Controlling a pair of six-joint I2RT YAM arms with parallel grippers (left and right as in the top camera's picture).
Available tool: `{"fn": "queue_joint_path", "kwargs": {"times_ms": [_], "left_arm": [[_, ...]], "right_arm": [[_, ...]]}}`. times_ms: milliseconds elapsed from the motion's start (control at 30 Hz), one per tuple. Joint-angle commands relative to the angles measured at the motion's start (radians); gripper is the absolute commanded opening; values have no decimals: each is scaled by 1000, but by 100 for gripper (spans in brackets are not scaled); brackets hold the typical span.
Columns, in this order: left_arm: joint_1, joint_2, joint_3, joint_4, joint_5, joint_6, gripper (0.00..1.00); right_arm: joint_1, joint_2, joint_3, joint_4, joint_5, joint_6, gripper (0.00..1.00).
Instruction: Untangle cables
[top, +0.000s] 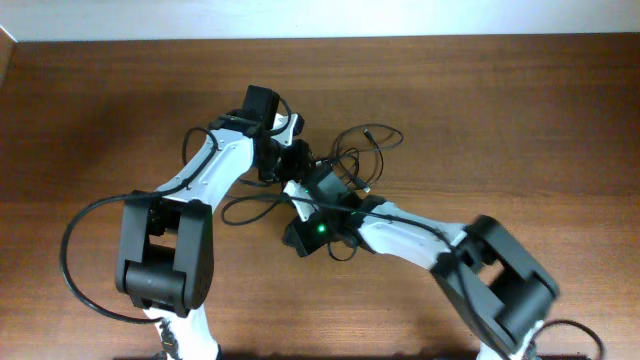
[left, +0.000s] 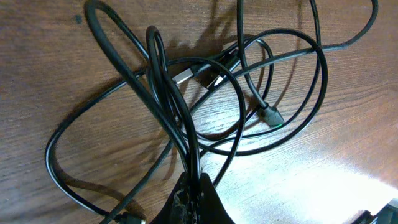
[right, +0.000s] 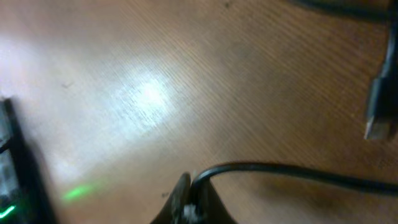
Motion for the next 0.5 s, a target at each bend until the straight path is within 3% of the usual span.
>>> {"fn": "queue_joint_path", "kwargs": {"times_ms": [0,100,133,167,200,233,333,467], "left_arm": [[-4,-4,-5,-6,-13,5,2],[-4,-4,-5,-6,-13,5,9],[-4,-4,-5,-9,-13,5,25],[-4,-4,-5,-12,-12,6,49],[-4,-4,-5,-14,-12,6,80],[-4,-4,-5,-13,-12,23,99],[-3,-4,-5,-13,-12,40,99],[-3,-4,-5,-13,-12,40,99]], "right_arm": [[-41,-213,14,-37,-119,13,4],[-44,-378,14,-85,-135,10,4],[-45,-422,14,-93,-135,10,4],[-46,-464,14,-96,-134,10,4],[-51,-512,14,-95,-134,10,4],[-58,-553,14,-94,-134,10,4],[-98,-693,14,-60,-119,10,4],[-139,-829,14,167,-118,10,4]]}}
